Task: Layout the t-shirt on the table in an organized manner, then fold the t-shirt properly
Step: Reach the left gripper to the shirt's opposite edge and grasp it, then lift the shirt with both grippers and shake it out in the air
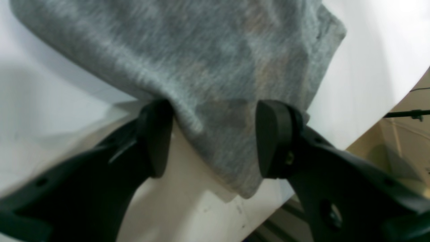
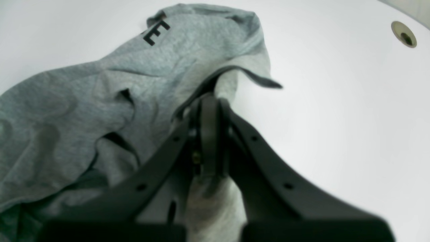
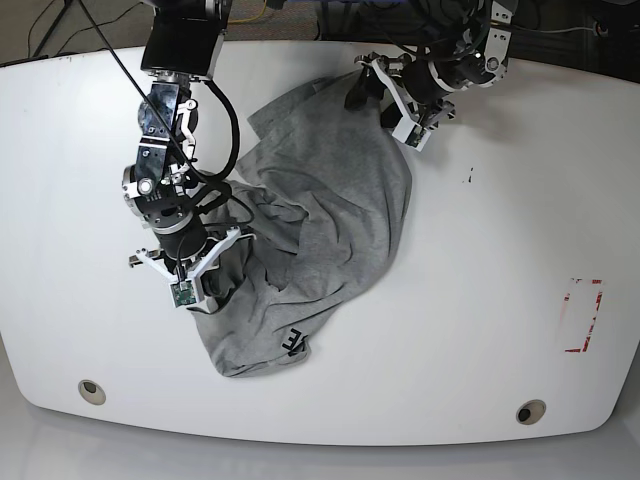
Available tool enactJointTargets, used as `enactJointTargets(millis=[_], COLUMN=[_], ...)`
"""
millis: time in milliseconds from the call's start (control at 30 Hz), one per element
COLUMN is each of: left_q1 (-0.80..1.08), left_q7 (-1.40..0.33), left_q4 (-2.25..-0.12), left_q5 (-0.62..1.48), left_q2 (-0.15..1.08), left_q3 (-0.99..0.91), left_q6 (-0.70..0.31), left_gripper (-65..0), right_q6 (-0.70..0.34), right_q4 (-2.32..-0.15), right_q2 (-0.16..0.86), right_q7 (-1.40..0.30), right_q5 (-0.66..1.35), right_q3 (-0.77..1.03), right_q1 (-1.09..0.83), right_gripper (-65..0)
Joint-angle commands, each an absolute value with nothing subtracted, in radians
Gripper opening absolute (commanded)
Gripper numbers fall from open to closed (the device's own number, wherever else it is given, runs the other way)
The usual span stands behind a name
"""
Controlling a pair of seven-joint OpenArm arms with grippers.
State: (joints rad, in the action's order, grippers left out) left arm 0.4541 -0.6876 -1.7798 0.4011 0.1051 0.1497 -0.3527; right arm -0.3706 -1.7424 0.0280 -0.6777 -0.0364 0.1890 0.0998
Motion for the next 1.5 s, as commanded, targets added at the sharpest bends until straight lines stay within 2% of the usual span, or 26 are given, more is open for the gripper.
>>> enactJointTargets(millis=[0, 233, 367, 467, 533, 833, 1233, 1467], left_q1=[0.461, 0.438, 0.420, 0.410, 0.397, 0.387, 0.410, 0.417], left_q7=[-0.731, -0.731, -0.731, -0.731, -0.731, -0.722, -0.730, -0.730], left_q4=[-1.771, -1.727, -1.695, -1.666, -1.644, -1.632, -1.844, -1.890], left_q5=[0.380, 0.380, 0.378, 0.374, 0.372, 0.381, 0.440, 0.570], left_q2=[0.108, 0.111, 0.113, 0.113, 0.113, 0.153, 0.157, 0.269], left_q3=[0.182, 0.246, 0.268, 0.274, 0.272, 0.268, 0.166, 0.079], left_q6=[-0.343, -0.343, -0.343, -0.341, -0.337, -0.341, -0.343, -0.343], left_gripper=[-27.9, -28.7, -40.8, -57.5, -65.0, -65.0, -65.0, -65.0], right_q6=[-0.369, -0.369, -0.371, -0.371, -0.371, -0.371, -0.371, -0.369], right_q4=[-1.768, -1.774, -1.784, -1.784, -1.784, -1.808, -1.931, -1.951], right_q2=[0.033, 0.033, 0.030, 0.016, 0.015, 0.015, 0.013, 0.021], right_q7=[-0.653, -0.653, -0.653, -0.653, -0.653, -0.654, -0.702, -0.702], right_q5=[-0.028, -0.028, -0.028, -0.028, -0.028, -0.028, -0.028, -0.028], right_q3=[0.191, 0.191, 0.191, 0.191, 0.191, 0.191, 0.191, 0.199], right_q1=[0.119, 0.105, 0.101, 0.101, 0.101, 0.097, 0.059, 0.065], right_gripper=[-65.0, -65.0, -65.0, -65.0, -65.0, -65.0, -65.0, -65.0])
